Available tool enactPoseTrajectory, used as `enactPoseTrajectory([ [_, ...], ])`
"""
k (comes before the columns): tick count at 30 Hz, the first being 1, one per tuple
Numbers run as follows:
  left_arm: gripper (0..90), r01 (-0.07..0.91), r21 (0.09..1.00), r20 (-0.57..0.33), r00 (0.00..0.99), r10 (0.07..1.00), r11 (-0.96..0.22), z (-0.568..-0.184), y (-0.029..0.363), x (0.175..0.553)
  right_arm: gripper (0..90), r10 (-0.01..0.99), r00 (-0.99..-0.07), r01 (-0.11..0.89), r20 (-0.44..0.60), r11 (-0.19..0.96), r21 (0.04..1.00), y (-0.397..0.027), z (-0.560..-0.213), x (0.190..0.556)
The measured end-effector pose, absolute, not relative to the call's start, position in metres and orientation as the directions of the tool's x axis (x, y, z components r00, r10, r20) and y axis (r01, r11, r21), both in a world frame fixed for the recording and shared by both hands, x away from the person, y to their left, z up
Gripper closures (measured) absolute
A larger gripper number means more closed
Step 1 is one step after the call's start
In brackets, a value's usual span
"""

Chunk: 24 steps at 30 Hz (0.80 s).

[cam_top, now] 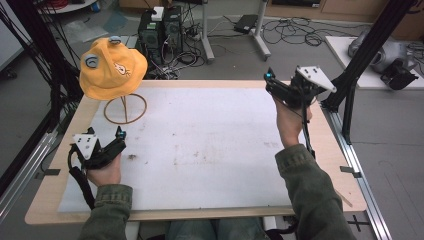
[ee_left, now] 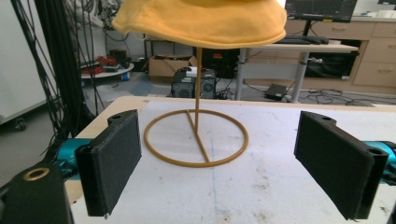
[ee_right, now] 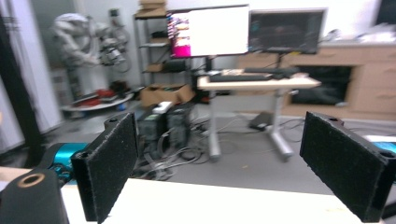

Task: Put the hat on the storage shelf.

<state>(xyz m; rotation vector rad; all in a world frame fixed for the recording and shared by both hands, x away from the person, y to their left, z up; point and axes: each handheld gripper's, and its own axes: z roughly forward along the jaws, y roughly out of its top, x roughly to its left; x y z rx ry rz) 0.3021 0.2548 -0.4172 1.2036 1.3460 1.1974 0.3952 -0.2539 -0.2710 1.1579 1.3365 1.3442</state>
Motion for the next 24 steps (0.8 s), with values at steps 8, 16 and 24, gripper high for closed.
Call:
enactPoseTrajectory([
  [8, 15.0, 0.094, 0.995, -0.032, -0.086, 0.996, 0.041, -0.421, 0.257, 0.3, 11.5, 0.994, -0.107, 0.03, 0.013, -0.01, 0.999, -0.276, -0.321, 0.354],
  [16, 15.0, 0.099, 0.994, -0.031, -0.107, 0.994, 0.042, -0.425, 0.26, 0.299, 11.5, 0.995, -0.088, 0.067, 0.037, -0.031, 0.997, -0.282, -0.366, 0.33],
  [24, 15.0, 0.107, 0.994, -0.024, -0.107, 0.994, 0.035, -0.427, 0.258, 0.301, 11.5, 0.996, -0.059, 0.139, 0.07, -0.062, 0.988, -0.298, -0.408, 0.314],
])
